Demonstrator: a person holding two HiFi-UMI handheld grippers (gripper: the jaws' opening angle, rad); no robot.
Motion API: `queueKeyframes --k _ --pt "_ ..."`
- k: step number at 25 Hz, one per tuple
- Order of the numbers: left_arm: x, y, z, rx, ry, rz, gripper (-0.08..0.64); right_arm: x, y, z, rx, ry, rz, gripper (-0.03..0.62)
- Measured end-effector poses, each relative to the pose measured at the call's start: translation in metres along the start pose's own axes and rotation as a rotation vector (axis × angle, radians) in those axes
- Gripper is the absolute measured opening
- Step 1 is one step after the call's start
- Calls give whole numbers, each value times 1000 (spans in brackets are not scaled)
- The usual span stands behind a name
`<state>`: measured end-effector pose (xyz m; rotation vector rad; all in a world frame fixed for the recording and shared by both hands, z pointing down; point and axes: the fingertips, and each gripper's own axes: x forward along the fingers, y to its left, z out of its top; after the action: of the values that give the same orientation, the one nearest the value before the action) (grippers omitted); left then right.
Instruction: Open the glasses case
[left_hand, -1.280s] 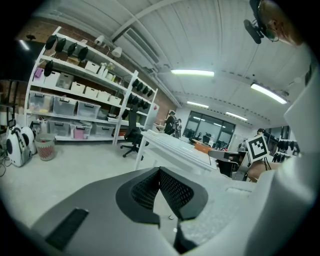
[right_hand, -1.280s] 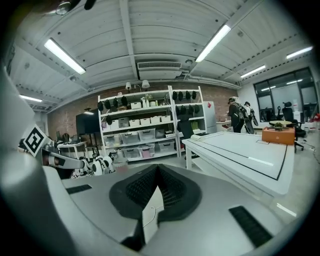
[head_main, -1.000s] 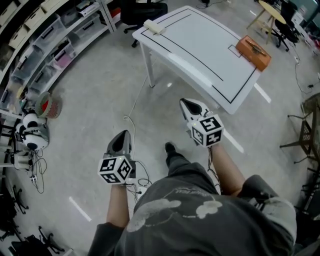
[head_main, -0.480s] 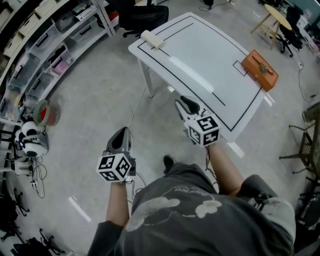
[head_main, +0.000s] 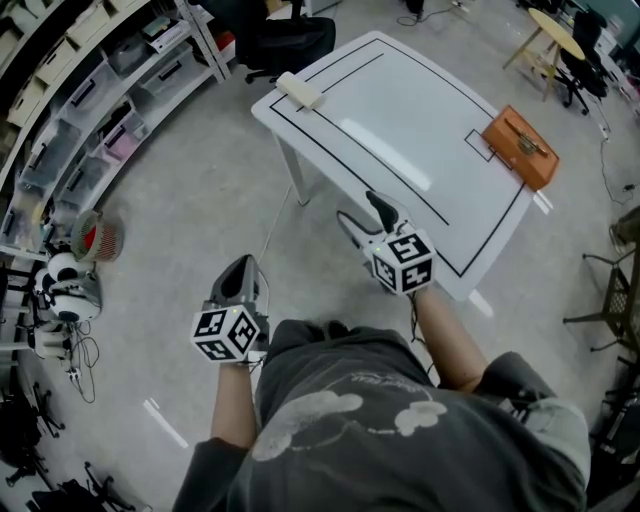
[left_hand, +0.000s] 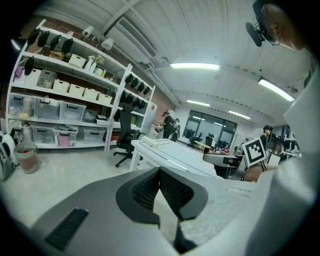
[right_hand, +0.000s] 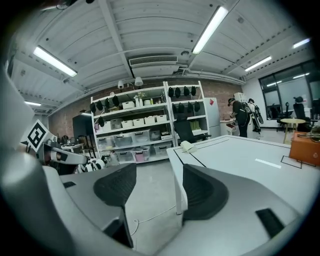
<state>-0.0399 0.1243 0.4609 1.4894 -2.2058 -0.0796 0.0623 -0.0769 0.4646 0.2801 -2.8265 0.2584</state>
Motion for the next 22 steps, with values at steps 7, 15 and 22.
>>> queueKeyframes --k 7,15,22 --pt "16 0 10 17 -9 -12 2 8 -10 -2 9 5 -7 287" --pt "53 22 39 35 -38 -47 2 34 -29 13 1 -4 -52 287" --pt "115 55 56 19 -4 -107 2 77 -53 22 9 22 -117 285"
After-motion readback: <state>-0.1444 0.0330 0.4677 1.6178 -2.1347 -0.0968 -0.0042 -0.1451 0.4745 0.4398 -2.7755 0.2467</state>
